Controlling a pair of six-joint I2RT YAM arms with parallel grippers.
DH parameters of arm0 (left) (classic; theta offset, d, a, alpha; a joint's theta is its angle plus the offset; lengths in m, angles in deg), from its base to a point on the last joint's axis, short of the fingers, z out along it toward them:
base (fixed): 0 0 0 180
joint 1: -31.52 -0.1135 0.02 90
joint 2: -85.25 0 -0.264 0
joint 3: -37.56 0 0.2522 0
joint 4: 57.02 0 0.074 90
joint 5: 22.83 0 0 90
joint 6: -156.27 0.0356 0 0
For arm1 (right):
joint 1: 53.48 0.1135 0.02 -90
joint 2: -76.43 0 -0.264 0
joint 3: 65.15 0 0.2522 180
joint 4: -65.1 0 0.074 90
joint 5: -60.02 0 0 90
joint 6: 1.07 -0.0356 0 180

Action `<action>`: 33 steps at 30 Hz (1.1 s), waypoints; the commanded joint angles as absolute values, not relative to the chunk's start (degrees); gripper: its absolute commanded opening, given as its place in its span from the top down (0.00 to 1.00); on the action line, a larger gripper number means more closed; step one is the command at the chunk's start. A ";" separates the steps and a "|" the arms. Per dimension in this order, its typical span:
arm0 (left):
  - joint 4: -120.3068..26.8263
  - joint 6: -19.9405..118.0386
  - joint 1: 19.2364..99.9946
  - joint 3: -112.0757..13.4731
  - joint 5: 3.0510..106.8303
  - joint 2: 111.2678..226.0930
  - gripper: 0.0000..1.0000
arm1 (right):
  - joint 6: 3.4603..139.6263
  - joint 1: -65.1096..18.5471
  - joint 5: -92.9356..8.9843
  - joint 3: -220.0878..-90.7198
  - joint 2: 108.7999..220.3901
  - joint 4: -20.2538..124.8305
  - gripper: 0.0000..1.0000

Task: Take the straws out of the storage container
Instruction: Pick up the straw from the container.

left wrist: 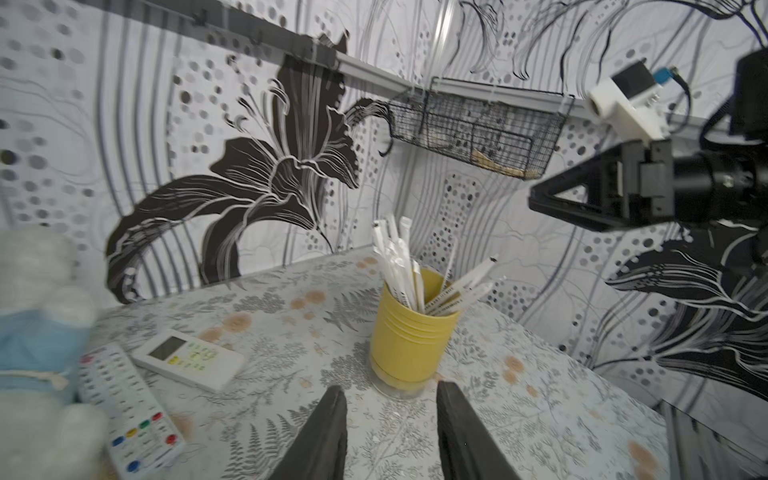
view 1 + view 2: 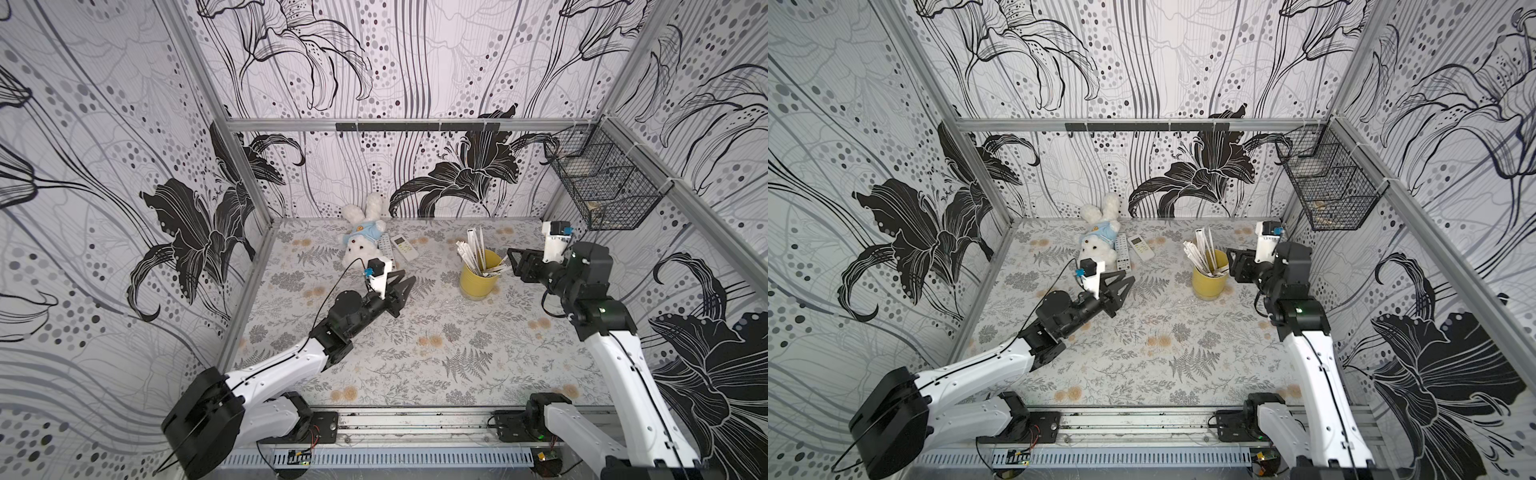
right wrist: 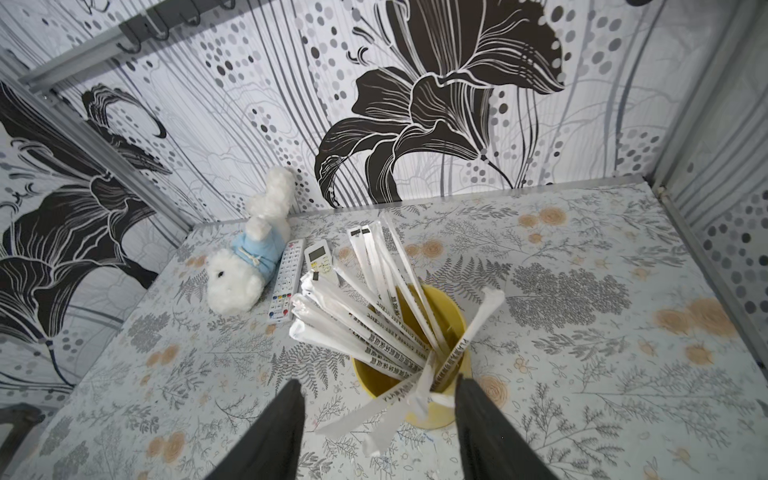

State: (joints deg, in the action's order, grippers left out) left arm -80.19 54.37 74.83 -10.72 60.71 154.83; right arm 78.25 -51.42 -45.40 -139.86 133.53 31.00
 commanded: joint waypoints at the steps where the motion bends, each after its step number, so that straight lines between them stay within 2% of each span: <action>1: -84.81 54.00 77.13 -15.04 54.33 159.12 0.60 | 82.48 -50.25 -43.83 -144.00 138.70 28.34 0.38; 5: -81.58 57.30 78.34 -22.17 53.38 166.25 0.61 | 83.61 -50.25 -45.31 -147.12 145.11 32.58 0.39; 10: -81.59 58.99 78.35 -27.05 51.84 170.90 0.62 | 85.06 -50.31 -48.28 -153.44 155.58 33.55 0.46; 16: -80.72 61.89 78.31 -29.29 51.15 173.30 0.63 | 88.18 -50.23 -52.29 -161.74 165.73 30.52 0.67; 24: -81.02 63.52 78.36 -31.13 49.42 175.48 0.63 | 91.28 -49.92 -51.17 -161.14 168.07 30.82 0.59; 33: -84.57 62.41 78.36 -30.78 48.36 178.04 0.63 | 92.40 -49.79 -47.38 -162.03 171.70 31.05 0.60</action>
State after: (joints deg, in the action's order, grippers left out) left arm -80.56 62.15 78.35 -30.04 49.59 177.13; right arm 90.97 -50.22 -48.61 -160.69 170.67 31.20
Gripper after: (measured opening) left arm 0.367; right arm 0.404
